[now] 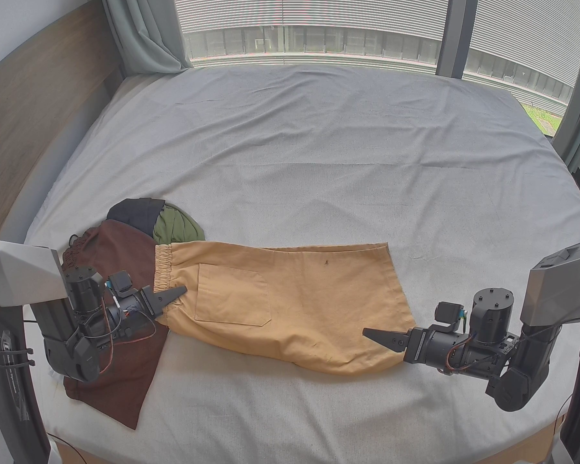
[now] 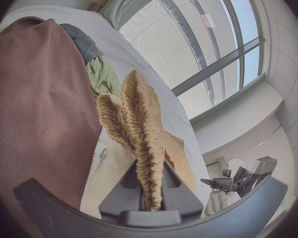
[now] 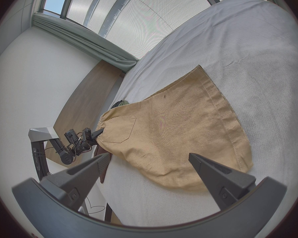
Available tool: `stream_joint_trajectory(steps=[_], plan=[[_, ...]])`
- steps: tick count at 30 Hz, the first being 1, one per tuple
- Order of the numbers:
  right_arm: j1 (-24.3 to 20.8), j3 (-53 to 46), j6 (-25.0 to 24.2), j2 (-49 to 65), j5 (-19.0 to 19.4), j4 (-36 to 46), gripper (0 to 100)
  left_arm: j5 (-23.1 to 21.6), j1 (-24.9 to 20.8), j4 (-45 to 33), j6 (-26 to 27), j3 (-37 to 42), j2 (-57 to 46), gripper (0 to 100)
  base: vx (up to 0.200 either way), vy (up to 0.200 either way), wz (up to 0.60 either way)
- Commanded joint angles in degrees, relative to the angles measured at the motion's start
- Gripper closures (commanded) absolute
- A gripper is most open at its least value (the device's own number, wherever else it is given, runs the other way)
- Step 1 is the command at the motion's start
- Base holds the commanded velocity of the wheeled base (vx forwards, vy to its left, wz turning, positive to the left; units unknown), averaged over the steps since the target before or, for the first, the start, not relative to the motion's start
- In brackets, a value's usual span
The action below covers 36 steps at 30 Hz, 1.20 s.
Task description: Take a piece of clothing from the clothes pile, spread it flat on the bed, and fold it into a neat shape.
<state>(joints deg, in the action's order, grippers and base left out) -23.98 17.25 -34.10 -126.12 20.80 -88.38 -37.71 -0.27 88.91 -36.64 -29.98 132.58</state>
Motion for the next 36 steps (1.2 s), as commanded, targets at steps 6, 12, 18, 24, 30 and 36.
stream_joint_trajectory(steps=[6, 12, 18, 24, 30, 36], plan=[[0.0, 0.2, 0.0, 0.0, 0.0, 0.0, 0, -0.1, 1.7, 0.0, 0.0, -0.2, -0.4, 100, 0.0, 0.0, 0.0], [0.0, 0.2, 0.0, 0.0, -0.1, 0.0, 0, -0.1, 1.7, 0.0, 0.1, -0.1, -0.5, 100, 0.0, 0.0, 0.0], [0.0, 0.2, 0.0, 0.0, -0.1, 0.0, 0, -0.1, 1.1, 0.0, 0.9, 0.2, -1.4, 100, 0.0, 0.0, 0.0], [0.0, 0.2, 0.0, 0.1, -0.1, 0.0, 0, 0.0, 0.0, 0.0, 1.8, 0.9, -2.7, 100, 0.0, 0.0, 0.0], [0.0, 0.2, 0.0, 0.4, -0.1, 0.0, 0, 0.6, -1.6, 0.0, 1.8, 0.9, -3.5, 100, 0.0, 0.0, 0.0], [0.0, 0.2, 0.0, 0.5, -0.1, 0.0, 0, 1.1, -4.4, 0.0, 1.4, 0.2, -4.3, 100, 0.0, 0.0, 0.0]])
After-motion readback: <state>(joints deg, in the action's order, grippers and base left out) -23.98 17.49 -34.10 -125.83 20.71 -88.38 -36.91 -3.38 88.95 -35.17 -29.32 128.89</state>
